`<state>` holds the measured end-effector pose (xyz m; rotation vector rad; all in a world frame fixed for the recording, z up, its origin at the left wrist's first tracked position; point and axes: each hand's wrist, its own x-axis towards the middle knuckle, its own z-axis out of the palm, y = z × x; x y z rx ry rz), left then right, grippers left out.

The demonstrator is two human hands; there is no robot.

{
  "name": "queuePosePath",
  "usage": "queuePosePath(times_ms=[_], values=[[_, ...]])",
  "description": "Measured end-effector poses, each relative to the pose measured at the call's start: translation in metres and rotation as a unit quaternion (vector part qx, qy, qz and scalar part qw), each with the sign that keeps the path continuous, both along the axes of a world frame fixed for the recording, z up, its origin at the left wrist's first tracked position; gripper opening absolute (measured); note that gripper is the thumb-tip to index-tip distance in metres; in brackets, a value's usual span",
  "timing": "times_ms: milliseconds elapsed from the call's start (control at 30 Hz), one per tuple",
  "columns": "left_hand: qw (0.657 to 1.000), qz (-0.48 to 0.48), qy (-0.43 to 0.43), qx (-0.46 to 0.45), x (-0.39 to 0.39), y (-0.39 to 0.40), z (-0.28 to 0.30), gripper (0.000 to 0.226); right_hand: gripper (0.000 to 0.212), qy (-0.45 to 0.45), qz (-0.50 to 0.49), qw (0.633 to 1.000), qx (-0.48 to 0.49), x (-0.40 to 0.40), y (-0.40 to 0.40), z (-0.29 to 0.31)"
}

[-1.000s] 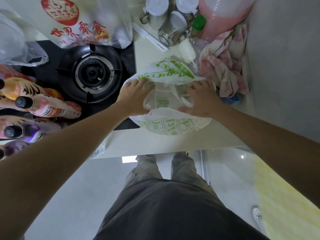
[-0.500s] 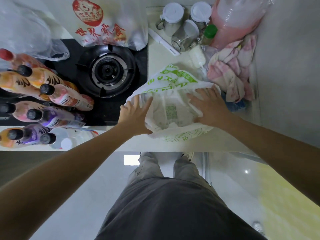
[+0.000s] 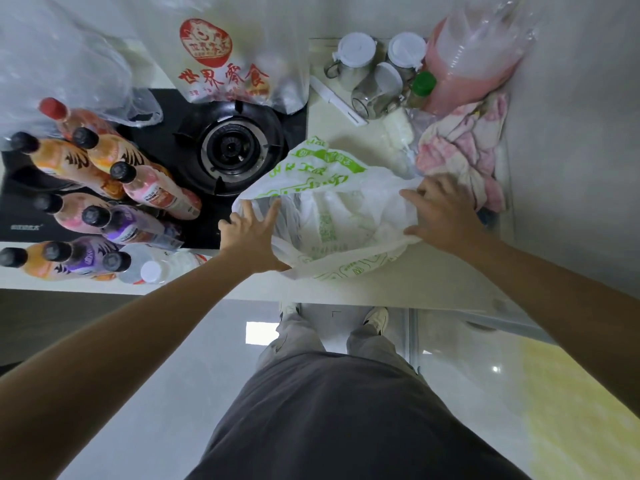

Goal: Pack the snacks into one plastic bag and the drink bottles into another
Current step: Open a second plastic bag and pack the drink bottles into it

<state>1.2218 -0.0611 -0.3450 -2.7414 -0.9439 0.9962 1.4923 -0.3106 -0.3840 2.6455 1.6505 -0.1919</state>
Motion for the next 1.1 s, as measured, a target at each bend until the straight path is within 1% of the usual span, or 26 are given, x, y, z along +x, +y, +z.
queuePosePath(times_ms=[67, 133, 267, 367, 467, 533, 600, 667, 700, 733, 800, 867, 967, 1033, 1100], values=[[1.0, -0.009, -0.013, 0.004, -0.002, 0.001, -0.003, 0.146, 0.074, -0.015, -0.009, 1.0, -0.012, 0.002, -0.001, -0.004], [0.999, -0.034, -0.028, 0.012, -0.001, 0.0, -0.005, 0.14, 0.068, -0.031, 0.02, 0.999, -0.005, 0.001, 0.001, -0.007], [0.987, -0.116, -0.095, 0.05, 0.005, -0.001, -0.004, 0.117, 0.048, -0.03, 0.072, 0.995, 0.066, -0.023, 0.018, -0.008], [0.965, -0.196, -0.174, 0.02, 0.007, 0.005, -0.006, 0.091, 0.037, -0.012, 0.104, 0.991, 0.089, -0.043, 0.032, -0.012], [0.933, -0.273, -0.236, -0.019, 0.011, 0.016, -0.011, 0.068, 0.027, -0.016, 0.078, 0.994, 0.073, -0.05, 0.043, -0.021], [0.92, -0.295, -0.256, -0.02, 0.018, 0.025, -0.013, 0.065, 0.02, -0.047, 0.057, 0.996, 0.053, -0.051, 0.047, -0.021], [0.921, -0.303, -0.244, -0.016, 0.026, 0.033, -0.013, 0.073, 0.015, -0.08, 0.048, 0.995, 0.041, -0.048, 0.048, -0.018], [0.936, -0.294, -0.194, -0.017, 0.035, 0.038, -0.013, 0.092, 0.019, -0.097, 0.041, 0.994, 0.031, -0.044, 0.047, -0.012], [0.946, -0.282, -0.161, -0.015, 0.039, 0.039, -0.014, 0.102, 0.025, -0.097, 0.035, 0.994, 0.022, -0.041, 0.045, -0.01], [0.955, -0.266, -0.133, -0.009, 0.043, 0.039, -0.015, 0.112, 0.034, -0.093, 0.028, 0.995, 0.011, -0.039, 0.043, -0.01], [0.967, -0.231, -0.104, 0.002, 0.05, 0.038, -0.017, 0.127, 0.056, -0.067, 0.001, 0.998, -0.012, -0.034, 0.037, -0.013], [0.973, -0.209, -0.094, 0.005, 0.053, 0.039, -0.023, 0.133, 0.068, -0.02, -0.023, 0.999, -0.021, -0.03, 0.03, -0.017], [0.976, -0.208, -0.062, 0.01, 0.052, 0.043, -0.028, 0.132, 0.071, 0.024, -0.022, 0.999, -0.022, -0.024, 0.021, -0.021], [0.977, -0.212, -0.034, 0.011, 0.05, 0.041, -0.027, 0.122, 0.075, 0.045, -0.022, 0.999, -0.021, -0.022, 0.017, -0.02], [0.975, -0.22, -0.018, 0.008, 0.046, 0.038, -0.028, 0.107, 0.078, 0.056, -0.015, 0.998, -0.016, -0.02, 0.015, -0.018]])
